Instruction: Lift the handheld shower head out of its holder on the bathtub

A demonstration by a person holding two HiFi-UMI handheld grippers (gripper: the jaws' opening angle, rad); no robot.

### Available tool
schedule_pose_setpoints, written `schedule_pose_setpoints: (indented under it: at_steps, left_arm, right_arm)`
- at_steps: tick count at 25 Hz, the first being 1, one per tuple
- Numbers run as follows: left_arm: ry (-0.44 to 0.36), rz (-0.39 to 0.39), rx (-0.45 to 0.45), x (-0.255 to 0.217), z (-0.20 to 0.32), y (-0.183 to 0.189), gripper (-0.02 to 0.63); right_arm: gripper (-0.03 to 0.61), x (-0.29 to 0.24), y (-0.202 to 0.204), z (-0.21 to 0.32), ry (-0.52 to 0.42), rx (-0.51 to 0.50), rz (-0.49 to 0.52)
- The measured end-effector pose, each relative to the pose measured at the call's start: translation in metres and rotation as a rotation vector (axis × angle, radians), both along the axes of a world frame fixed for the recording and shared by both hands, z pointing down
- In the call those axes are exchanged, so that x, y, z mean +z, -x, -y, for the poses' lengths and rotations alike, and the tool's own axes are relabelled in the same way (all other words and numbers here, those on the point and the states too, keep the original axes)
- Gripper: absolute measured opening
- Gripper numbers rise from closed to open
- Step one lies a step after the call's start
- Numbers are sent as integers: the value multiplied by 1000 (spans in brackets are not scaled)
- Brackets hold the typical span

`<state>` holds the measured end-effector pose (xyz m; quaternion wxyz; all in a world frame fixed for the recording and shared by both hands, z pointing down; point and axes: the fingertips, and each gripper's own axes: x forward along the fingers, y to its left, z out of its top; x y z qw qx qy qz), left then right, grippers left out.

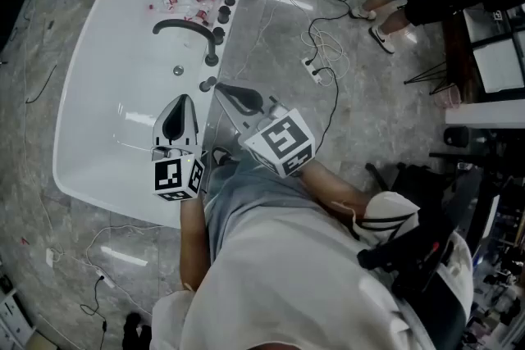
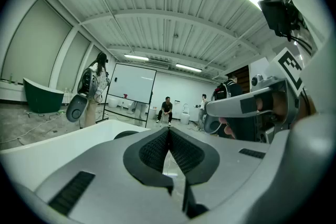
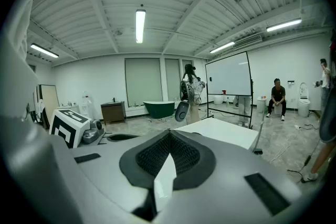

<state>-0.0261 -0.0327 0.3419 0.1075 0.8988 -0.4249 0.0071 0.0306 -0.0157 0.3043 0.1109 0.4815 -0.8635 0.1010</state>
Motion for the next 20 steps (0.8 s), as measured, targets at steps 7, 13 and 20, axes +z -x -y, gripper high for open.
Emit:
schedule_pose_setpoints:
  at_steps: [7, 13, 20]
  left_arm:
    - [15, 3, -1, 7, -6, 4, 18]
    - [2, 21, -5, 31, 1, 4, 18]
    - [-45, 60, -46, 105, 39, 13, 18]
  right_arm:
    - [15, 7, 4, -7, 17, 1, 6]
    - [17, 28, 6, 1, -2, 5, 67]
    - [19, 112, -14, 29, -43, 186, 99]
